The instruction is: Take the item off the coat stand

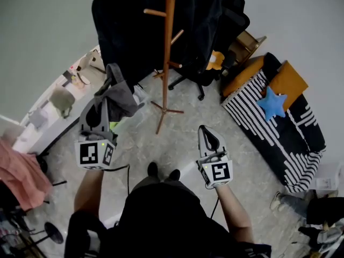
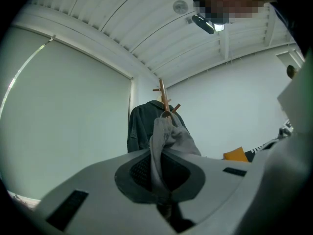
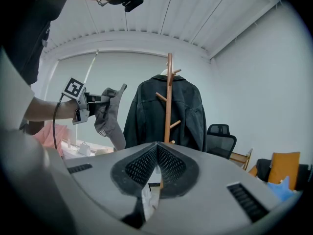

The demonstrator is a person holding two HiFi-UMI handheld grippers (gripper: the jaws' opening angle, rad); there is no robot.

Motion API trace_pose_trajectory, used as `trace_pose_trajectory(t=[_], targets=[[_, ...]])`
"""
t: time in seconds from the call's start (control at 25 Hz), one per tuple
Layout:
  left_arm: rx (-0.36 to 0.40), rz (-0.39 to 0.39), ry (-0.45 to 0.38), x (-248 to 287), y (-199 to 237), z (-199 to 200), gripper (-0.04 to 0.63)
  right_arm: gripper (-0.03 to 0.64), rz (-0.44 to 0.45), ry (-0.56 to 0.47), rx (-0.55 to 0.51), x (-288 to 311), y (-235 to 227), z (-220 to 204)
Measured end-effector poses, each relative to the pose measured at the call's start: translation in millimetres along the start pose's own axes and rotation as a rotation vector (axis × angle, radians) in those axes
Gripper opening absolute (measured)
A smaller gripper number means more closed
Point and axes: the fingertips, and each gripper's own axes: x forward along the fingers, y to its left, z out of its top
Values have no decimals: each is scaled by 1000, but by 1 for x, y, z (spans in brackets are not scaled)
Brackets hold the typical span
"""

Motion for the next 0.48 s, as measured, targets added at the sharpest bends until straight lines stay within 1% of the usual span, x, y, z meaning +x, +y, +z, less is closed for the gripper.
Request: trace_pose_trajectory(t=[0.24, 0.48], targets=[[-7, 0, 16, -16, -5, -22, 26, 18, 2, -21, -2, -6, 2, 5], [-6, -7, 19, -19, -5, -36, 26, 18, 1, -25, 3, 0, 2, 15]])
